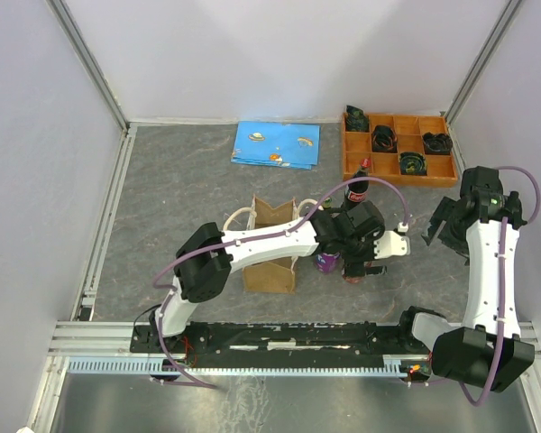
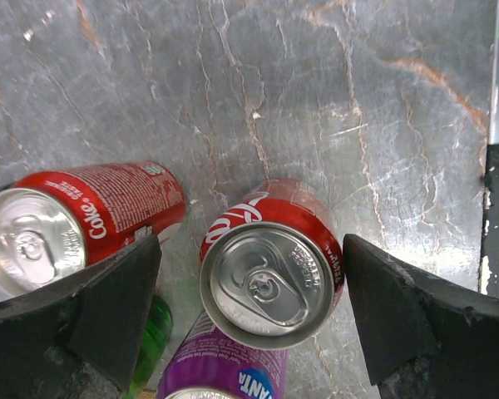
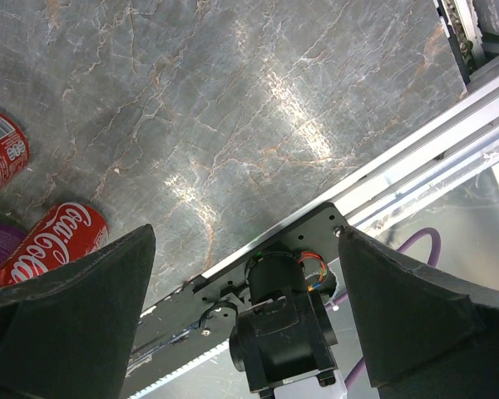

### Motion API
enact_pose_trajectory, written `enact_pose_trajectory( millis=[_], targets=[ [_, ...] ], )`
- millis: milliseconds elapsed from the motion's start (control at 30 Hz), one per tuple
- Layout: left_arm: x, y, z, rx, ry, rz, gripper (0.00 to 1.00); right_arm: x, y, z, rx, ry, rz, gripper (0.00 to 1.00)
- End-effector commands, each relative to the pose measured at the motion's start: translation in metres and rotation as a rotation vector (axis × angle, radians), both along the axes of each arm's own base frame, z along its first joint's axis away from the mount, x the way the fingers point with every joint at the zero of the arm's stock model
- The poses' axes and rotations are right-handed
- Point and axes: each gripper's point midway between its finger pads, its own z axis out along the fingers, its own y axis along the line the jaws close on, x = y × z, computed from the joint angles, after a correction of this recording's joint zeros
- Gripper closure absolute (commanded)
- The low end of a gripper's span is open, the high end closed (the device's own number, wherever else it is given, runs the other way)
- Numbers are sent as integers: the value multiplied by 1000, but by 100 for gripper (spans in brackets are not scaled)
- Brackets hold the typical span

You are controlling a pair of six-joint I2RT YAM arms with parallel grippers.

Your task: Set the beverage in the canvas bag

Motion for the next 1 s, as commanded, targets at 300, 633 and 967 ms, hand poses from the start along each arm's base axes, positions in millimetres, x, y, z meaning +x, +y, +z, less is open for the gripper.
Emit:
enact_pose_trajectory(
  millis=[300,633,967],
  targets=[
    [6,-7,-16,-5,59,21,39,5,-1,5,-1,-23,-13,1],
    [-15,0,37,-57,122,-14,97,5,-2,2,-5,-28,-20,1],
    [-12,12,203,-414,-57,-28,97,5,-3,-5,-9,-27,-30,1]
  ],
)
